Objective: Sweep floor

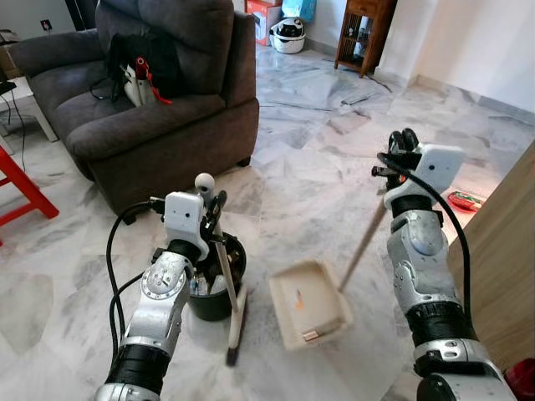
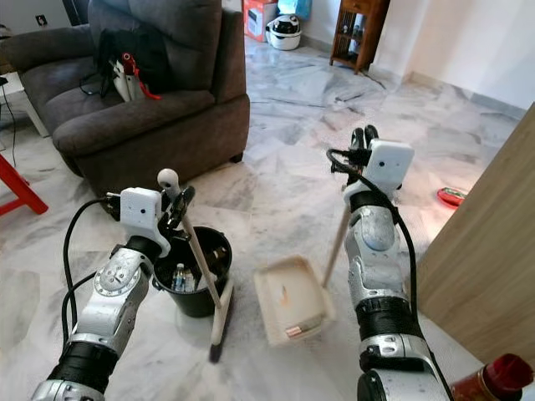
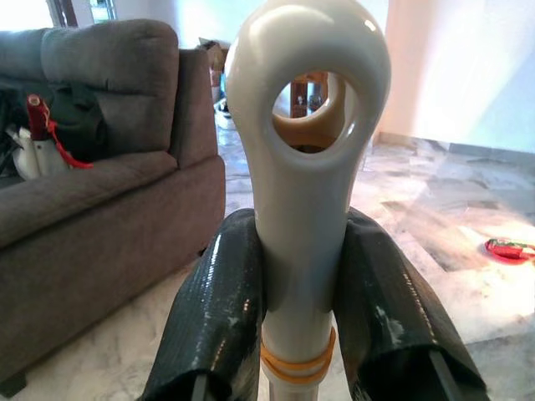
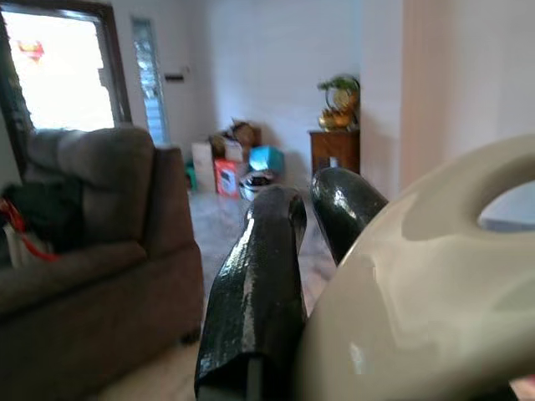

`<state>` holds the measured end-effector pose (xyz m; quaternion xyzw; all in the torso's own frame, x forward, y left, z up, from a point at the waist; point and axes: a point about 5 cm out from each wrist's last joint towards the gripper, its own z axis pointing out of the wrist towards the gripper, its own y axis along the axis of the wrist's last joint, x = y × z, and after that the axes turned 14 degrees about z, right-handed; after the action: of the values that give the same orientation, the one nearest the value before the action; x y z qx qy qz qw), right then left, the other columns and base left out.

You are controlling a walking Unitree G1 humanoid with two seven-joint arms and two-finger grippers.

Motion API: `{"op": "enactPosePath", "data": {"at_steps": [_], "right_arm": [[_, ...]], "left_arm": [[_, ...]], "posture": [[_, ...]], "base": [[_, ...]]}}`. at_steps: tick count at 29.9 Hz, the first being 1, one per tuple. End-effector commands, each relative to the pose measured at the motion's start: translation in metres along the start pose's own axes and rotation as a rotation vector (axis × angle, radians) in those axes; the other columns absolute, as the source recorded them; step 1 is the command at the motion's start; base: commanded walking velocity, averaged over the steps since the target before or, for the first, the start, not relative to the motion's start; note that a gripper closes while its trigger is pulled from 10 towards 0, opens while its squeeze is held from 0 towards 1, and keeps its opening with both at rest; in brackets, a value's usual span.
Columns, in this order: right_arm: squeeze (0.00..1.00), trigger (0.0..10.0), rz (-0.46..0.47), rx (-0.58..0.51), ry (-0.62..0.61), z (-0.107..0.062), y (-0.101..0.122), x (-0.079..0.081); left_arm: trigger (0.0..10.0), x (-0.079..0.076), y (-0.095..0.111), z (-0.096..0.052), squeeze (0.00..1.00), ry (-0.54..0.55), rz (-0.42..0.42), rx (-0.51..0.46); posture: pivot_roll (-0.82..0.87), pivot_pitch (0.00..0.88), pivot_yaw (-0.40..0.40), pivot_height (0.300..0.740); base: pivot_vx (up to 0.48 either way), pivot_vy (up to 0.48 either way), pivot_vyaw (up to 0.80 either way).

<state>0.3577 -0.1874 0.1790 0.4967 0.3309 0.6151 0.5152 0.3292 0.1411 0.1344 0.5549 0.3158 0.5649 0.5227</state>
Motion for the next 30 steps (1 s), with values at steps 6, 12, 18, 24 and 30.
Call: {"op": "enactPosePath", "data": {"at_steps": [6,12,18,24,30], "right_arm": [[0.0,10.0,-0.041,-0.059,0.025,-0.006,0.01,-0.003],[0.0,10.0,-0.081,-0.006,0.006,-0.02,-0.006,-0.02],[0.0,10.0,-0.077,0.038,-0.016,-0.033,-0.019,-0.033],[0.0,10.0,-0.098,0.094,-0.062,-0.047,-0.033,-0.048],[0.0,10.0,-0.115,0.091,-0.063,-0.049,-0.033,-0.051]], "left_arm": [[10.0,0.002,-0.012,0.0,0.0,-0.011,-0.042,0.024],[10.0,-0.004,-0.022,-0.006,0.0,-0.008,-0.08,0.039],[10.0,-0.007,-0.024,-0.009,0.0,-0.01,-0.085,0.039],[10.0,-0.011,-0.027,-0.012,0.0,-0.008,-0.092,0.042],[10.0,-0.014,-0.028,-0.013,0.0,-0.008,-0.094,0.046]], "posture": [[0.06,0.0,-0.041,0.74],[0.06,0.0,-0.048,0.74],[0.06,0.0,-0.049,0.74],[0.06,0.0,-0.044,0.74],[0.05,0.0,-0.042,0.74]], "base": [[0.0,0.0,0.0],[0.0,0.0,0.0],[0.0,0.0,0.0],[0.0,0.0,0.0],[0.0,0.0,0.0]]}}
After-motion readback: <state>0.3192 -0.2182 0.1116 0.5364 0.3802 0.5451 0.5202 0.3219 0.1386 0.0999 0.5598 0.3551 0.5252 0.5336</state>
